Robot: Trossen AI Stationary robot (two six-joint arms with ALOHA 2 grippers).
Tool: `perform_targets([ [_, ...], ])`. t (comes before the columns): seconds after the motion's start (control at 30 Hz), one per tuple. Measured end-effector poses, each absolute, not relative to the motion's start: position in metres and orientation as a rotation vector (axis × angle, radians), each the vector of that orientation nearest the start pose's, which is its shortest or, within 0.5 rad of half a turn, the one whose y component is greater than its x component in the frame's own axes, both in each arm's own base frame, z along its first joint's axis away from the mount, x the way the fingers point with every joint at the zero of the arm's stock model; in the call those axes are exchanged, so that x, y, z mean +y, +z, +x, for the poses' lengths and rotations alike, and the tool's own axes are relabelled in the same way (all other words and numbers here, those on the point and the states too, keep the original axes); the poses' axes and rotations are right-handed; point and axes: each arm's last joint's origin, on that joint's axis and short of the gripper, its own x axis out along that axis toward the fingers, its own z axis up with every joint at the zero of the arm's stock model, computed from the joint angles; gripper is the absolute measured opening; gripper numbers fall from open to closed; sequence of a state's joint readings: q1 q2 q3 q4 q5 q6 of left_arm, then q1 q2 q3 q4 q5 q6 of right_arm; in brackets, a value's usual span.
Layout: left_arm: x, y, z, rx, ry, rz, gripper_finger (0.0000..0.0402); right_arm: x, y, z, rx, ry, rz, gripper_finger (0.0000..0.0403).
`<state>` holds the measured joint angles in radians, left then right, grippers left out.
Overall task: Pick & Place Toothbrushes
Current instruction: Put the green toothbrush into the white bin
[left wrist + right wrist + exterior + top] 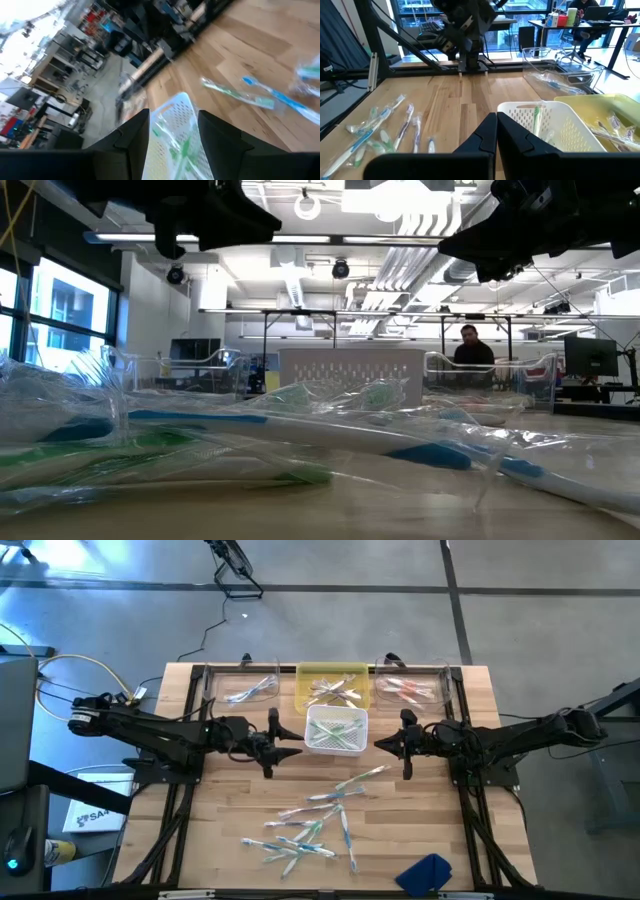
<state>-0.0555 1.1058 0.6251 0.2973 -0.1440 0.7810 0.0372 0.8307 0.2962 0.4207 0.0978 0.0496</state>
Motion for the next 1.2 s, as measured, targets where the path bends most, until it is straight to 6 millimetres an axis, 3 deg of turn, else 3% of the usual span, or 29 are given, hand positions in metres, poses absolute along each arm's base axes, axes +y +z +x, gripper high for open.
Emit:
perform_targets([
  [0.53, -0.008, 0.266, 0.235, 0.214, 0.011, 0.852, 0.0164, 0.004, 0.212, 0.18, 0.129, -0.064, 0.077, 0.0004],
  [0.83, -0.008, 0.263, 0.235, 0.236, 0.02, 0.68, 0.0164, 0.004, 0.212, 0.18, 0.127, -0.048, 0.101, 0.0004],
  [1.2, -0.008, 0.25, 0.232, 0.365, -0.02, 0.638, 0.0164, 0.005, 0.214, 0.18, 0.109, -0.03, 0.176, 0.0004],
])
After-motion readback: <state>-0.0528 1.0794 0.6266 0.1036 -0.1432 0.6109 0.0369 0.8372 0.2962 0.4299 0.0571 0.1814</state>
